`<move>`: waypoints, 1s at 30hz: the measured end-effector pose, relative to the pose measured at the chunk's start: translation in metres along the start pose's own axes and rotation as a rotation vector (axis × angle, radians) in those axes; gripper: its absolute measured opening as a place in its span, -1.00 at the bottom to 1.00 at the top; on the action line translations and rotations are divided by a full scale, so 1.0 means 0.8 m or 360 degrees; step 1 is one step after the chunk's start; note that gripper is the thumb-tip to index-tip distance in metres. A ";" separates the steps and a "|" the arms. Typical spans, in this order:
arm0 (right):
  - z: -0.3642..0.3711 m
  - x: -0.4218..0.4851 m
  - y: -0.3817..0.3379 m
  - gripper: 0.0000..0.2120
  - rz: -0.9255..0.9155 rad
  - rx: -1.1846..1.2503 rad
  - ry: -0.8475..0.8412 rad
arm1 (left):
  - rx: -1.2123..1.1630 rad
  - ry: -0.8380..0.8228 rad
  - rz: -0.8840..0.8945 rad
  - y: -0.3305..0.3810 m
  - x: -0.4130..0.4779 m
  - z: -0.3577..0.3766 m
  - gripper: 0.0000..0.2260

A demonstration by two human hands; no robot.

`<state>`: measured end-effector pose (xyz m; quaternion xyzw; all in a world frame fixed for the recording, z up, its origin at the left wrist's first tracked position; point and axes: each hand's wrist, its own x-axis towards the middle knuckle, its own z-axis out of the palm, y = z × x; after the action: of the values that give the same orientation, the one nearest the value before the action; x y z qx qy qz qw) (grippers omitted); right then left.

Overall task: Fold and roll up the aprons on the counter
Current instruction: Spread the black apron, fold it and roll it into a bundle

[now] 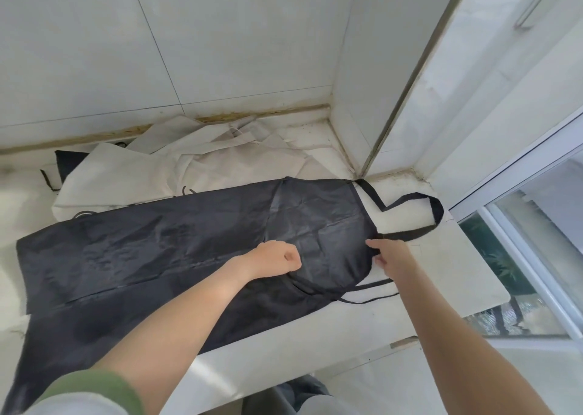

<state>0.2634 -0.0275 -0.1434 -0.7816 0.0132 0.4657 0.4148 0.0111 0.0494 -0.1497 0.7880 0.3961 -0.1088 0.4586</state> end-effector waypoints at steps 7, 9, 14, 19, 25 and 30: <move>0.046 -0.047 -0.010 -0.85 -0.0887 -0.0593 -0.0455 | -0.0847 0.0284 -0.0170 0.010 0.001 -0.004 -0.81; 0.062 -0.056 -0.008 -0.88 -0.1109 -0.0897 -0.0636 | -0.1110 0.0287 -0.0230 0.018 0.002 -0.009 -0.75; 0.083 -0.063 0.018 -0.87 -0.0912 -0.1319 -0.1186 | -0.1373 0.0301 -0.0444 0.030 0.007 -0.013 -0.71; 0.073 -0.056 0.030 -0.87 -0.1006 -0.0999 -0.1006 | -0.1258 0.0411 -0.0655 0.019 0.012 -0.002 -0.87; 0.049 -0.017 0.028 -0.44 -0.1124 -0.1358 0.0209 | -0.1072 0.0374 -0.0725 0.010 0.014 0.004 -0.85; 0.036 -0.002 0.030 -0.27 -0.0700 -0.1389 0.0178 | -0.0889 0.0636 -0.0472 0.004 0.014 0.004 -0.84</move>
<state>0.2317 -0.0247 -0.1637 -0.8905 -0.3263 0.2864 0.1358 0.0214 0.0518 -0.1552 0.5724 0.6019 0.0941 0.5489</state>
